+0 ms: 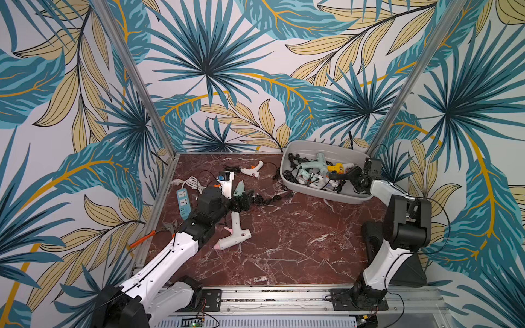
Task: Put the hot melt glue gun into the storage box
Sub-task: Place the hot melt adhesive gun in the storage box.
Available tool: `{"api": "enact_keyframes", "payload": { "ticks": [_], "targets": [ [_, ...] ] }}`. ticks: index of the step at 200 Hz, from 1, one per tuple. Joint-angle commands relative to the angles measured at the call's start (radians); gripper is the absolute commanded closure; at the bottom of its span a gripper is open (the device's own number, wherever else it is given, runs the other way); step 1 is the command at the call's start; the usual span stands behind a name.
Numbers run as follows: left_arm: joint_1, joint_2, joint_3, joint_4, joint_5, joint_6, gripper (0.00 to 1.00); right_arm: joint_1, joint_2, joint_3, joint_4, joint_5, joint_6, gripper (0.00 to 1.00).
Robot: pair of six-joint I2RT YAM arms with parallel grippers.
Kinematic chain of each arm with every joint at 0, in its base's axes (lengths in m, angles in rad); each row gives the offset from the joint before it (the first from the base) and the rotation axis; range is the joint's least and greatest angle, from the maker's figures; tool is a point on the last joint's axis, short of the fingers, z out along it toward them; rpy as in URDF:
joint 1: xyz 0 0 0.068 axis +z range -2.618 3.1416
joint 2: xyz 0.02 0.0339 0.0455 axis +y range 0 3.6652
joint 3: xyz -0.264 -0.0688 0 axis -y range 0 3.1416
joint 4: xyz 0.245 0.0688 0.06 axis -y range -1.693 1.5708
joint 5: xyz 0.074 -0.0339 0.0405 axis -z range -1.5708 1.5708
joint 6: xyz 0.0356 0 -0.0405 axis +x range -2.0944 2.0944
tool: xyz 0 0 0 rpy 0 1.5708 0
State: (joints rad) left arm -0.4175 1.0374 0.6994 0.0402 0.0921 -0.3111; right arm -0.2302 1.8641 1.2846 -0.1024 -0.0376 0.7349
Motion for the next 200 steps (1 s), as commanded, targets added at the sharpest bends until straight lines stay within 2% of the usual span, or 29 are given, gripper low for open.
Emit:
{"api": "enact_keyframes", "payload": {
  "ticks": [1,37,104,152,200],
  "targets": [
    [0.004,-0.023,-0.025,-0.014,-0.014,-0.017,0.0,0.002,-0.091,-0.024,-0.086,0.072,-0.039,0.32],
    [0.005,-0.026,-0.038,-0.007,-0.016,-0.026,0.0,0.002,-0.163,-0.051,-0.166,0.096,-0.073,0.32],
    [0.015,-0.01,-0.047,0.009,-0.014,-0.059,0.0,0.036,-0.174,-0.002,-0.165,-0.07,-0.155,0.43],
    [0.111,0.032,-0.017,-0.153,0.006,-0.189,0.0,0.178,-0.211,0.02,-0.221,-0.095,-0.212,0.43],
    [0.12,0.104,-0.017,-0.299,-0.008,-0.192,0.02,0.358,-0.275,0.022,-0.284,-0.075,-0.254,0.37]
  ]
}}
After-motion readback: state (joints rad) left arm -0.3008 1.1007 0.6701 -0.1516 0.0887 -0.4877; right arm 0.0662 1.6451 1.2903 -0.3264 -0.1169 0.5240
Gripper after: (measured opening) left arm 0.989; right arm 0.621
